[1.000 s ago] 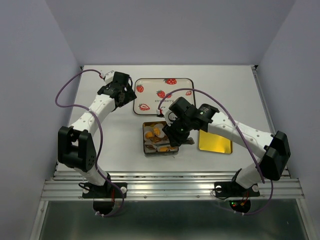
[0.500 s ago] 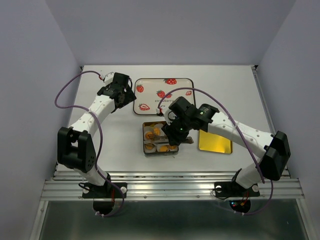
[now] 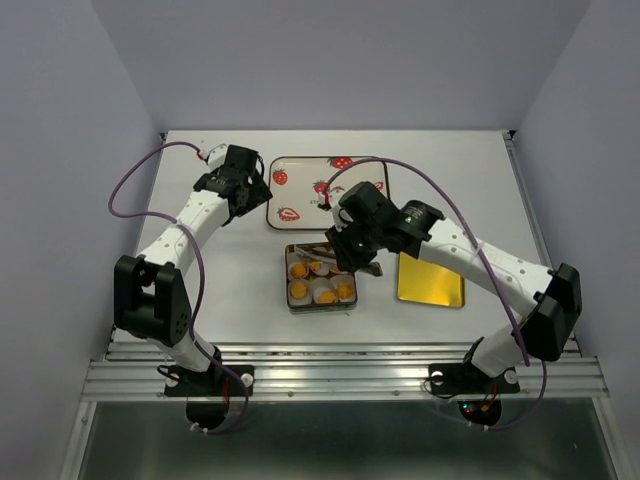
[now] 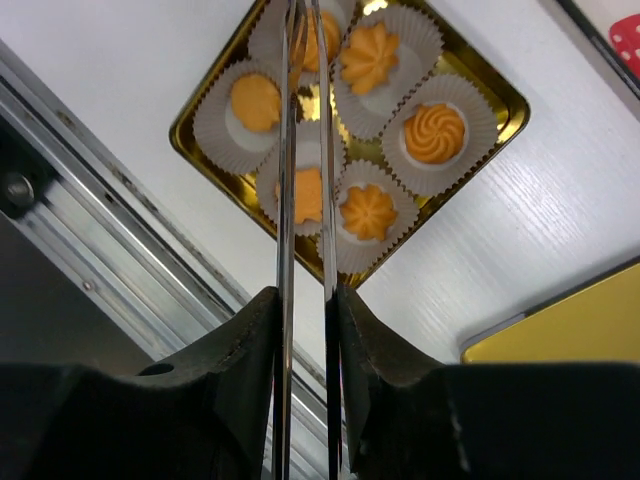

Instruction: Pack the cookies

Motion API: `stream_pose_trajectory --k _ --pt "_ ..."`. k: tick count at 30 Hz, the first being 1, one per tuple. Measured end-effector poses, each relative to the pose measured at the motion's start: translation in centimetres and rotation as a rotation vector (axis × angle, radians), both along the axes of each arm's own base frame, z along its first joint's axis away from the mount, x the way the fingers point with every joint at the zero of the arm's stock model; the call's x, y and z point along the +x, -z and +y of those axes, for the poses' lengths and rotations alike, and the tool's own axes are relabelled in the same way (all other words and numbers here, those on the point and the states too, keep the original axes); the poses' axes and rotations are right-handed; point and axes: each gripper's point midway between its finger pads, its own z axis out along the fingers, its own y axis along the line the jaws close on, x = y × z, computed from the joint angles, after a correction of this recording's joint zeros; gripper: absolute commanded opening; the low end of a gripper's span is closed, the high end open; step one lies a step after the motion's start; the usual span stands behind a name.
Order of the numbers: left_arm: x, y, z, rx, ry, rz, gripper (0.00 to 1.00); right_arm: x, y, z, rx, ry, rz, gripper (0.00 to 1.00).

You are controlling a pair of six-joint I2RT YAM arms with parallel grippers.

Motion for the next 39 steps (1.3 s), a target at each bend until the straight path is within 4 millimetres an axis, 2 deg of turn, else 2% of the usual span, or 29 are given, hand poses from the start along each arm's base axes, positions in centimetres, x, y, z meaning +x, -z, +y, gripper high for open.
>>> stream_pose_trajectory --k 4,7,11,14,17,21,29,33,37,39 --pt "-0.1 -0.1 0.0 -0.004 -0.006 0.006 0.99 3.0 -1.6 -0.7 0.045 0.153 -0.041 0.34" --pt "-0.1 -0.5 0.0 -0.007 -0.008 0.005 0.99 6.4 -2.2 -2.9 0.067 0.335 -0.061 0.34" --pt "0.2 -1.5 -0.2 -0.014 -0.007 -0.010 0.99 12.1 -2.4 -8.0 0.044 0.606 -0.106 0.35" --pt "0.7 -2.3 -0.3 -0.020 -0.006 -0.025 0.99 15.8 -1.8 -11.3 0.019 0.760 -0.125 0.35" --pt "1.1 -2.7 -0.6 -0.026 -0.003 -0.034 0.99 18.8 -0.2 -14.9 -0.030 0.893 -0.127 0.36" --pt "1.2 -2.0 -0.7 -0.026 0.000 -0.016 0.99 22.5 2.9 -20.0 -0.092 1.036 -0.129 0.38" --pt "1.8 -1.3 -1.1 -0.038 0.002 -0.012 0.99 27.5 7.2 -28.1 -0.114 1.134 -0.159 0.41" --pt "2.1 -1.4 -1.2 -0.045 -0.002 -0.026 0.99 29.2 10.7 -30.2 -0.151 1.115 -0.143 0.43" --pt "2.5 -0.9 -1.3 -0.047 -0.007 -0.028 0.99 29.2 14.4 -31.8 -0.209 1.086 -0.092 0.49" --pt "2.7 -0.6 -1.4 -0.046 -0.008 -0.024 0.99 29.0 14.9 -32.1 -0.220 1.073 -0.083 0.51"
